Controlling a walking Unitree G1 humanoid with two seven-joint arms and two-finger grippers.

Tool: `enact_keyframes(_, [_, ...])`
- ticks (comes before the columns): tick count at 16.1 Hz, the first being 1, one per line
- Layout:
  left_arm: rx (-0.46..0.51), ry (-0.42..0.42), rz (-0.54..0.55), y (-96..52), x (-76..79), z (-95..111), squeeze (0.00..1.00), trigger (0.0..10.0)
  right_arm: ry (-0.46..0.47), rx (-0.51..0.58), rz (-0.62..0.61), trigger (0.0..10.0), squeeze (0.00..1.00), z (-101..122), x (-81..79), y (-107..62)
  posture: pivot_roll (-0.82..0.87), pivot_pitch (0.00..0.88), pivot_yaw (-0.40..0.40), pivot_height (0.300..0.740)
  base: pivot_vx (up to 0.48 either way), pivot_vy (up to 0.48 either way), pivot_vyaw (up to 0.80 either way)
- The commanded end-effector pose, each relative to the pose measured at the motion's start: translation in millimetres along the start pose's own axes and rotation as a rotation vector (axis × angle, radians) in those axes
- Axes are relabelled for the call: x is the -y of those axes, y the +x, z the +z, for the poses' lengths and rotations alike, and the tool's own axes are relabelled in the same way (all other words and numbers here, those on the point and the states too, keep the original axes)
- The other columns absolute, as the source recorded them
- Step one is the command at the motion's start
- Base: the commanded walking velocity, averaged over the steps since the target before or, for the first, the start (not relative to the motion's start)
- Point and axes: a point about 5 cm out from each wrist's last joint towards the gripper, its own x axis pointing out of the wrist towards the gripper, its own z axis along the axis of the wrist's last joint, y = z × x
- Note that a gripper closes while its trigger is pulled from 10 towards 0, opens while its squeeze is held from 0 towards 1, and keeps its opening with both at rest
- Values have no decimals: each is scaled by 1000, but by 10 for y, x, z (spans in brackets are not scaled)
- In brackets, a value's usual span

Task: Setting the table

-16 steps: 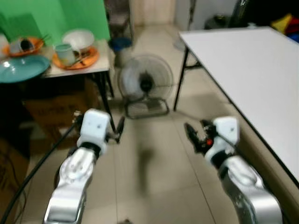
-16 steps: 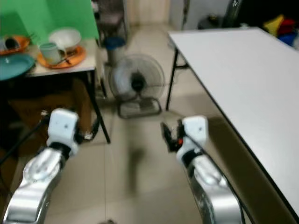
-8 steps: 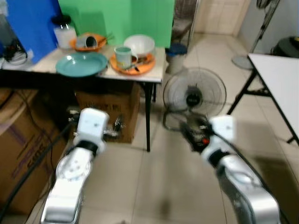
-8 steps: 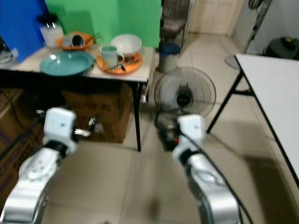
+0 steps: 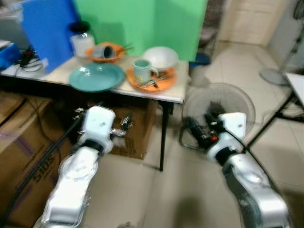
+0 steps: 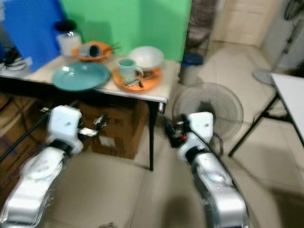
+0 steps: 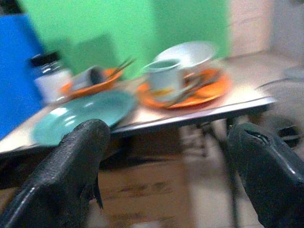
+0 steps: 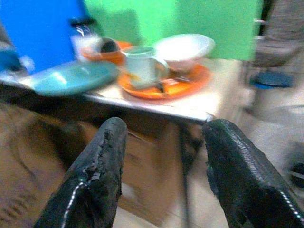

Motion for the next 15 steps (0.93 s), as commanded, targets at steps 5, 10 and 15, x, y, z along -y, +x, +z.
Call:
enact_keyframes(5, [56,-4,-32,78,25,179,0,10000,-23,-19,-84,10000,0,30,174,-11,130,0,19,740,398,0,0])
enact_keyframes(10, [60,14,-48,90,-5,226,0,10000,24,-42,-54,10000,0,42,102,3,128,0,30,740,398,0,0])
enact_keyframes(15, [68,21,-61,89,2,267,0,10000,18,-84,0,10000,0,57,41,19,131,0,31,740,398,0,0])
